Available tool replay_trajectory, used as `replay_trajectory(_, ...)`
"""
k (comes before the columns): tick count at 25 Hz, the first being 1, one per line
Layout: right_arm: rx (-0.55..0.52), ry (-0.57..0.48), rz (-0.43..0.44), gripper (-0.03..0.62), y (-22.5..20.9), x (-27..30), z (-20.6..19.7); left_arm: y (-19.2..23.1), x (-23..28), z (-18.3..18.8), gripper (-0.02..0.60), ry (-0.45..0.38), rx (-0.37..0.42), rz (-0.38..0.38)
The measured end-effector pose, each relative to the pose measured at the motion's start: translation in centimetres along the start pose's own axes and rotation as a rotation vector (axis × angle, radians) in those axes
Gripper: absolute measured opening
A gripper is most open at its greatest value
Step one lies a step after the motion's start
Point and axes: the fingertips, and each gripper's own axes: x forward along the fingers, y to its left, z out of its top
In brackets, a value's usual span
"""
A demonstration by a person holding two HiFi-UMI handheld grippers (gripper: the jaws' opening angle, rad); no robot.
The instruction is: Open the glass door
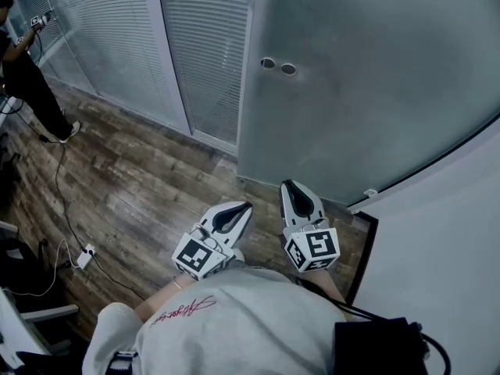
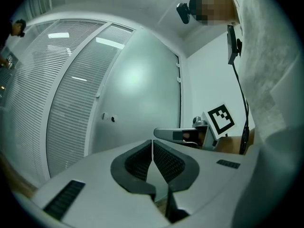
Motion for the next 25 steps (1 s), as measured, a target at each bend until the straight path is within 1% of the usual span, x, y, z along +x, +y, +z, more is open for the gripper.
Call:
replay_trajectory(3,-0.008,-0.023,-0.039,0.021,-2.9,3.6,1.3,2.1,1.5,0.4,0.023,0.001,0.007,0.020)
replay_trajectory(6,-0.008,-0.050,-0.056,0.021,-5.4,7.4,2.5,3.9,2.3,0.5,0.024,0.003,0.008,0.055)
replay_trajectory(9,-0.011,-0.084,-0.077,0.021,-7.7,11.0,4.3,5.5,2.3,0.5,0.025,0.011,0.013,0.094)
replay_trajectory(12,-0.012,-0.113,-0.113,0.021,-9.7,15.2,5.9,7.3,1.9,0.6,0.024,0.013,-0.003,0.139)
replay_trajectory(16,-0.029,-0.142,-0.166,0.023,-12.4,20.8,6.4,9.0,1.7,0.5,0.023,0.015,-0.017,0.181)
replay_trajectory(17,-0.028,-0.140,-0.171,0.028,-12.9,22.0,6.3,9.3,1.7,0.4,0.023,0.018,-0.016,0.190)
replay_trajectory(18,-0.021,-0.138,-0.169,0.059,-13.2,23.1,6.3,9.6,1.7,0.3,0.025,0.021,-0.016,0.200)
replay_trajectory(19,-0.011,-0.137,-0.167,0.127,-13.4,24.1,6.4,9.9,1.6,0.3,0.023,0.023,-0.016,0.210)
replay_trajectory(21,0.003,-0.138,-0.178,0.135,-13.7,25.7,6.8,10.3,1.4,0.3,0.023,0.028,-0.018,0.225)
replay_trajectory(25,-0.002,-0.121,-0.268,0.135,-14.9,28.2,7.0,11.0,1.5,0.1,0.023,0.042,-0.028,0.235)
